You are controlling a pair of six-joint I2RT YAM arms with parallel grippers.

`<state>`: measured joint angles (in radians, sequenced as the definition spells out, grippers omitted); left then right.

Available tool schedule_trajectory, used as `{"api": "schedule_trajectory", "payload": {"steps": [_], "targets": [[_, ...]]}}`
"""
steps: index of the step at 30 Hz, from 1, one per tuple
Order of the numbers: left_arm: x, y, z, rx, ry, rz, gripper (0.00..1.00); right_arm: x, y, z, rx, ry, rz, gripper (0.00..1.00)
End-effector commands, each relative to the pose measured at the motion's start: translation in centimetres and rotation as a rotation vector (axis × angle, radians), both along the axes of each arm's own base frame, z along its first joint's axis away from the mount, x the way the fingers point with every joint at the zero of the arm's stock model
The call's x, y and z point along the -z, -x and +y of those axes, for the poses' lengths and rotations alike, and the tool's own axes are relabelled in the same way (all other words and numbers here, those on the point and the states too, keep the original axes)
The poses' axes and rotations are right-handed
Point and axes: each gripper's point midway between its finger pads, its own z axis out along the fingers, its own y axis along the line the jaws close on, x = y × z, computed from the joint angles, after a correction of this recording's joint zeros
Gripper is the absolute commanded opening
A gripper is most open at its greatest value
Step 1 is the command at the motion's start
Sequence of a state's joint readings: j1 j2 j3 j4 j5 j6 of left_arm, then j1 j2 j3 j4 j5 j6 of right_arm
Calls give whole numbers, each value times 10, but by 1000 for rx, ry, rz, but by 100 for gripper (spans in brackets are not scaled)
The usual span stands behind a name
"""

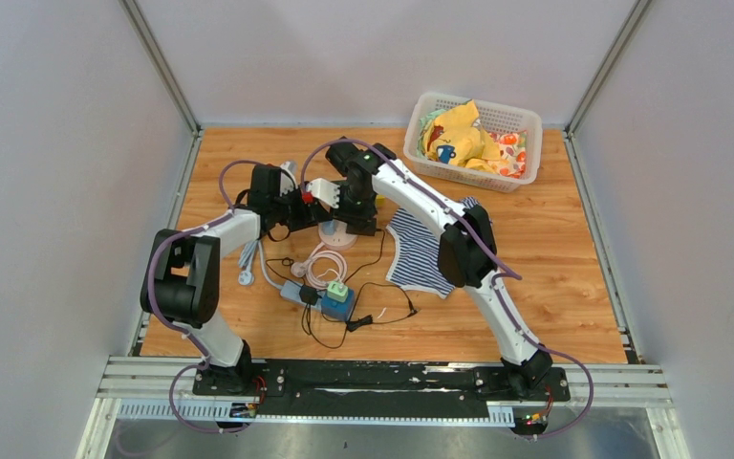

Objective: Insert the plug
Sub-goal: Insert the plug into the socket.

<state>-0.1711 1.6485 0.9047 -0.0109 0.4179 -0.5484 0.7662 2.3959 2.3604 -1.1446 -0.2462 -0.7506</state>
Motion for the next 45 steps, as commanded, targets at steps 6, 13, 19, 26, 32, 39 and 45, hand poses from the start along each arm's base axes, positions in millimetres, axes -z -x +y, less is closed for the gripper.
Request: {"api": "schedule_trajectory", "payload": {"steps": [6, 13, 19, 26, 32, 39, 45], "targets": [[10, 3, 2, 15, -15, 19, 52, 2, 3, 9, -35, 3, 3, 0], [11, 5, 2, 19, -11, 32, 51, 10, 2, 10, -31, 15, 12, 0], [11, 9, 0, 19, 7, 41, 50, 14, 3, 14, -27, 18, 15, 0], [13, 14, -3, 21, 27, 64, 50, 27, 5, 13, -8, 53, 29, 0], [14, 15, -4, 21, 35, 71, 49, 25, 15, 5, 7, 81, 71, 0], [14, 15, -6, 23, 50, 81, 49, 4, 15, 4, 16, 61, 42, 0], [14, 18, -11, 36, 77, 95, 47, 9, 13, 6, 23, 63, 45, 0]]}}
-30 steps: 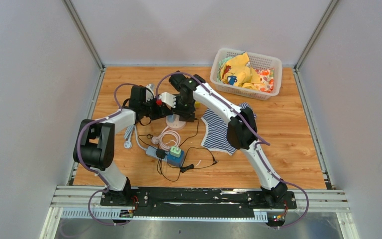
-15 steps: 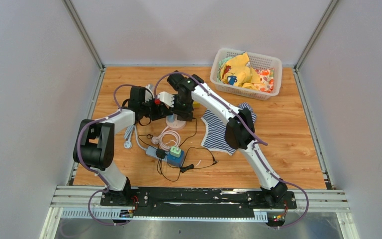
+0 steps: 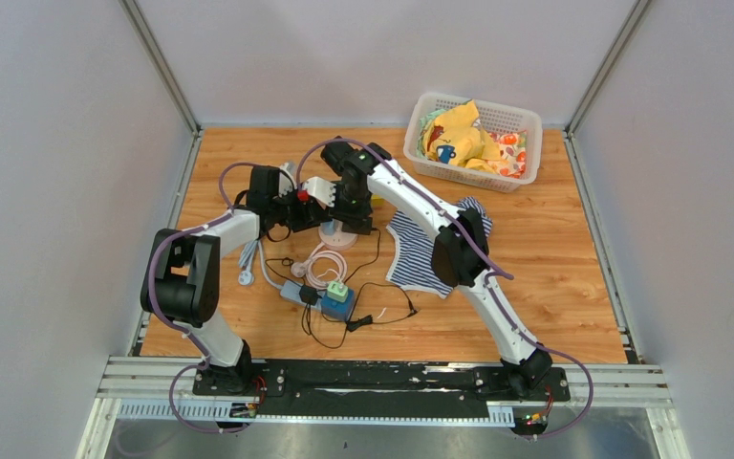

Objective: Insert the plug
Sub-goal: Insert the plug into the socket.

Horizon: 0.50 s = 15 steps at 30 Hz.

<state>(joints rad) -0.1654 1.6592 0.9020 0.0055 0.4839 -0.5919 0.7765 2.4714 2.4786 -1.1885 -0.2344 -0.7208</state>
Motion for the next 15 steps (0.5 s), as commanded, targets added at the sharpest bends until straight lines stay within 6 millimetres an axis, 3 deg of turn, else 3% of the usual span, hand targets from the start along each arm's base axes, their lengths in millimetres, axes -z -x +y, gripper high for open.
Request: {"api": "schedule_trajectory", "payload": {"steps": [1, 15], "targets": [[15, 15, -4, 28, 10, 66, 47, 6, 17, -3, 5, 58, 46, 0], [17, 24, -11, 51, 37, 88, 44, 38, 20, 0, 45, 105, 83, 0]]}}
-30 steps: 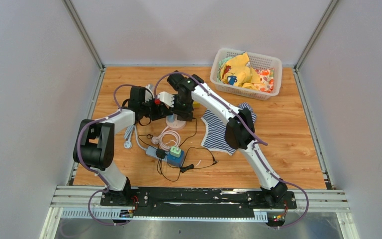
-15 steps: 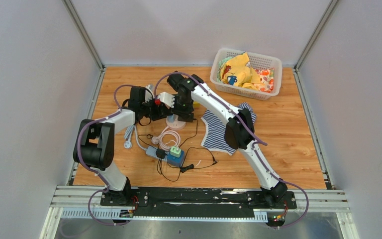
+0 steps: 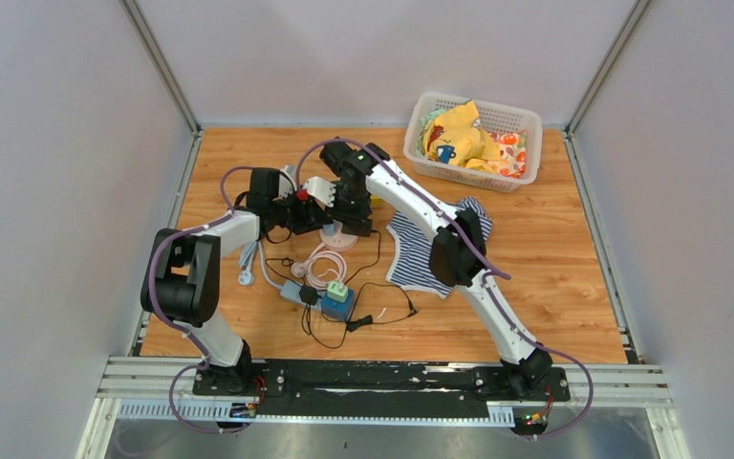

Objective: Insert the plug
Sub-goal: Insert the plug into the socket.

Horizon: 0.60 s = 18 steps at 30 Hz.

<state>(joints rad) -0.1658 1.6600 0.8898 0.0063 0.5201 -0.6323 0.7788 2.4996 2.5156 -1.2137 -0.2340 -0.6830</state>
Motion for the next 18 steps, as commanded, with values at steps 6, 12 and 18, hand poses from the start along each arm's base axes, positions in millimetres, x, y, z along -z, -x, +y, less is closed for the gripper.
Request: {"api": "schedule_trajectory", "payload": {"steps": [6, 12, 18], "targets": [[18, 17, -7, 56, -5, 52, 44, 39, 15, 8, 26, 89, 38, 0], [16, 17, -11, 63, -1, 50, 43, 56, 20, 9, 23, 122, 50, 0], [15, 18, -14, 68, 1, 49, 43, 67, 24, 9, 21, 141, 65, 0]]}}
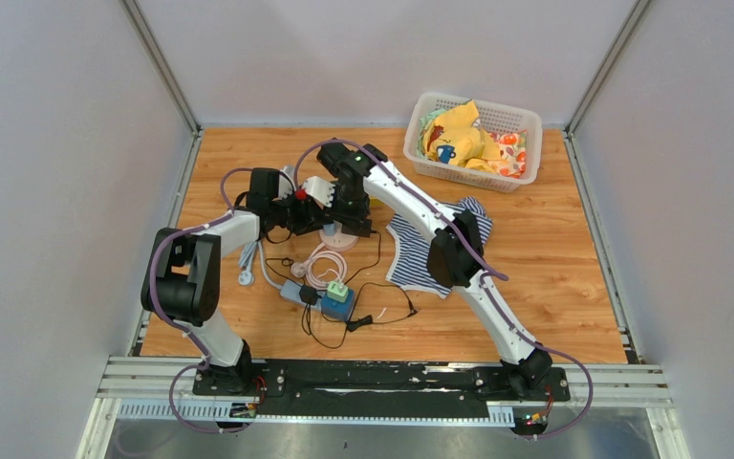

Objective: Insert the plug
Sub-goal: Insert the plug into the socket.

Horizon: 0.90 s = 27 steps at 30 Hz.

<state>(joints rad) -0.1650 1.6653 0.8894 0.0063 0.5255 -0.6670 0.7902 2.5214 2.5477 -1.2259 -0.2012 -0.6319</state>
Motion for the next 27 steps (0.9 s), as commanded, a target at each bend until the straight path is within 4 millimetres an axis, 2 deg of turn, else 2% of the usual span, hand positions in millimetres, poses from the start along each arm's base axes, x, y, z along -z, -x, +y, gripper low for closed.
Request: {"api": "schedule_trajectory", "payload": {"steps": [1, 7, 12, 14, 22, 27], "targets": [[14, 18, -13, 87, -18, 21, 43, 66, 24, 8, -27, 123, 71, 0], [14, 18, -15, 89, -20, 20, 43, 72, 29, 12, -48, 132, 72, 0], [15, 18, -14, 84, -24, 24, 43, 68, 26, 12, -51, 133, 54, 0], [15, 18, -13, 82, -26, 21, 43, 62, 24, 14, -50, 121, 40, 0], [22, 18, -9, 72, -51, 25, 43, 17, 11, 25, 11, -8, -36, 19], [22, 16, -8, 65, -56, 21, 43, -3, 1, 22, 50, -65, -69, 22]]}}
